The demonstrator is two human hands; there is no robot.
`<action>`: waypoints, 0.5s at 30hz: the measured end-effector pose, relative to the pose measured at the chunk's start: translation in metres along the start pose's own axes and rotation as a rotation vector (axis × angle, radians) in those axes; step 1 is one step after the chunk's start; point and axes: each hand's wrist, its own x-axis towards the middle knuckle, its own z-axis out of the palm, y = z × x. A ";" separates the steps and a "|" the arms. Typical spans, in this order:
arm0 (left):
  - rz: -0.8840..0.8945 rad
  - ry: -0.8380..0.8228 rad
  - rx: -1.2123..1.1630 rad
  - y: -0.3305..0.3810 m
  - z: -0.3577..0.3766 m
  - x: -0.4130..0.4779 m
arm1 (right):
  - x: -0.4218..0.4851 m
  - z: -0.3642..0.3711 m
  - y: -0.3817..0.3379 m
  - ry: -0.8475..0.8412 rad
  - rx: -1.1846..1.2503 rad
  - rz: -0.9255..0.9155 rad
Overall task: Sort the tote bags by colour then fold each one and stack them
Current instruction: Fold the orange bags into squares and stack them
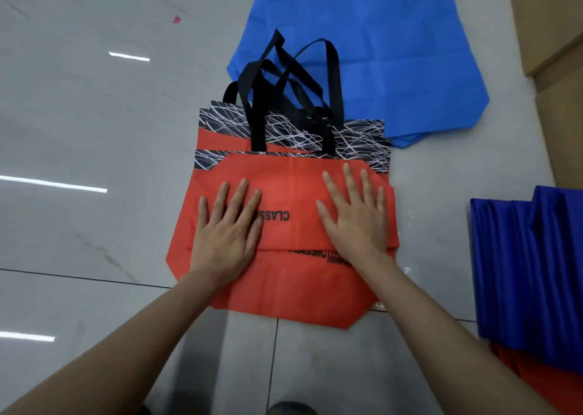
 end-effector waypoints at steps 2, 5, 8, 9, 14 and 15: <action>-0.121 -0.006 -0.010 -0.012 -0.003 -0.005 | -0.001 -0.001 0.001 0.006 0.017 0.029; -0.452 0.028 -0.054 -0.026 -0.015 -0.007 | -0.001 -0.001 0.001 0.014 0.034 0.027; -0.269 0.161 -0.010 0.003 -0.026 0.006 | 0.000 0.001 0.001 0.025 0.036 0.024; -0.110 0.174 -0.012 0.021 -0.025 0.013 | 0.000 0.002 0.001 0.036 0.041 0.026; 0.231 -0.030 -0.049 0.057 -0.005 0.038 | 0.000 0.004 0.001 0.071 0.053 0.023; 0.203 -0.035 -0.035 0.043 -0.002 0.039 | 0.001 0.003 0.001 0.065 0.055 0.022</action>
